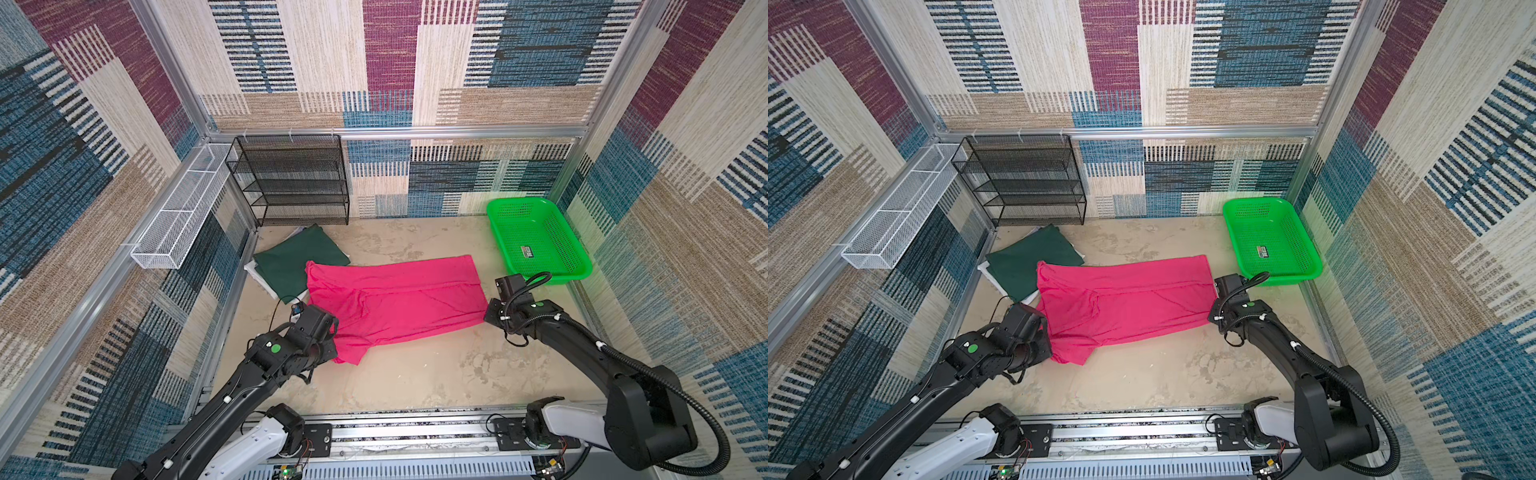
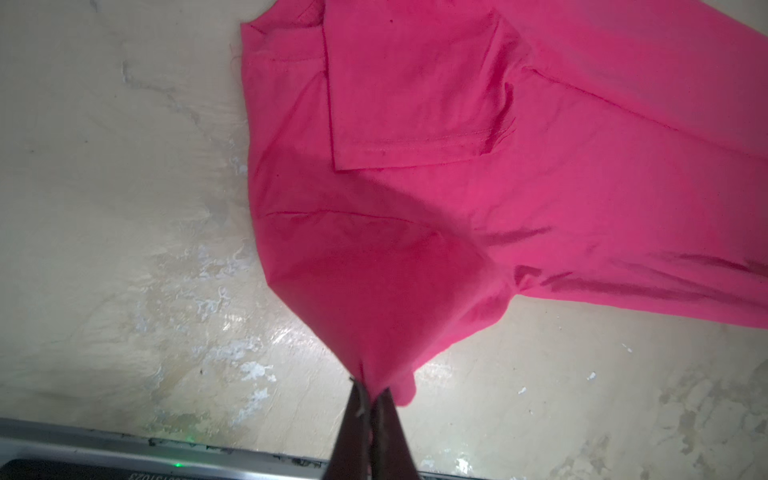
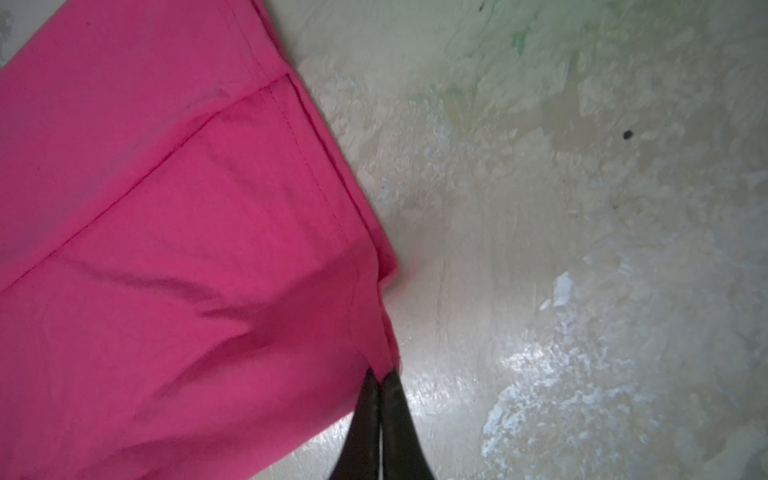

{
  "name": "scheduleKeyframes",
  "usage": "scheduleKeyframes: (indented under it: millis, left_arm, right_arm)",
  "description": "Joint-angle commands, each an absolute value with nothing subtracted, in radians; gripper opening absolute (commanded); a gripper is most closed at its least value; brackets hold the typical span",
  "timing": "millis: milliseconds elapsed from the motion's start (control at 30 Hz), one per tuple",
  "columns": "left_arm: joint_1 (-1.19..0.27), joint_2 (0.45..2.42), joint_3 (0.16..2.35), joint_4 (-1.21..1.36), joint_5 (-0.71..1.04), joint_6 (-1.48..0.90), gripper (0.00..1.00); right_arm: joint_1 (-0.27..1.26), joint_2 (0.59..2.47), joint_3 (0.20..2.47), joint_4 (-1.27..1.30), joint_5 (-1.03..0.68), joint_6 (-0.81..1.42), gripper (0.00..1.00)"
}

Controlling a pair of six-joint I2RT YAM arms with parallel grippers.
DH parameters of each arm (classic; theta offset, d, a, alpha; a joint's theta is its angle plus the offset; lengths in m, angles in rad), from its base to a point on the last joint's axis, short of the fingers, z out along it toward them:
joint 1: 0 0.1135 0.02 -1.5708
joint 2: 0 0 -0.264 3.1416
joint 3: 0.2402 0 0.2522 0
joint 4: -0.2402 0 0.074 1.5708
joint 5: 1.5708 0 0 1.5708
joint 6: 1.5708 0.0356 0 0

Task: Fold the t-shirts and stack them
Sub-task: 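Lift the near hem with both grippers and fold it over toward the far edge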

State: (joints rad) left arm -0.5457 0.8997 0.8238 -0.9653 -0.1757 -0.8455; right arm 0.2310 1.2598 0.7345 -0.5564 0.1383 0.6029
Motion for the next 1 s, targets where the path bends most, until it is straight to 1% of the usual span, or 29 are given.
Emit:
scheduleKeyframes:
  millis: [0,267,467,733,967]
  left_arm:
    - [-0.494,0.953,0.873,-0.897,-0.152,-0.705,0.0]
    - [-0.353,1.071,0.955,-0.819,-0.11,-0.584,0.0]
    - [-0.28,1.159,1.025,-0.781,-0.068,-0.52,0.0]
    - [-0.24,1.27,1.105,-0.731,-0.036,-0.478,0.0]
    - [-0.216,1.326,1.157,-0.71,-0.035,-0.464,0.0]
  right_arm:
    - [0.224,1.282,0.76,-0.52,0.146,0.577,0.0]
    - [0.211,1.363,0.818,-0.493,0.149,0.55,0.0]
    - [0.206,1.426,0.86,-0.467,0.137,0.536,0.0]
    - [0.198,1.492,0.919,-0.444,0.132,0.513,0.0]
    - [0.19,1.561,0.975,-0.437,0.146,0.488,0.0]
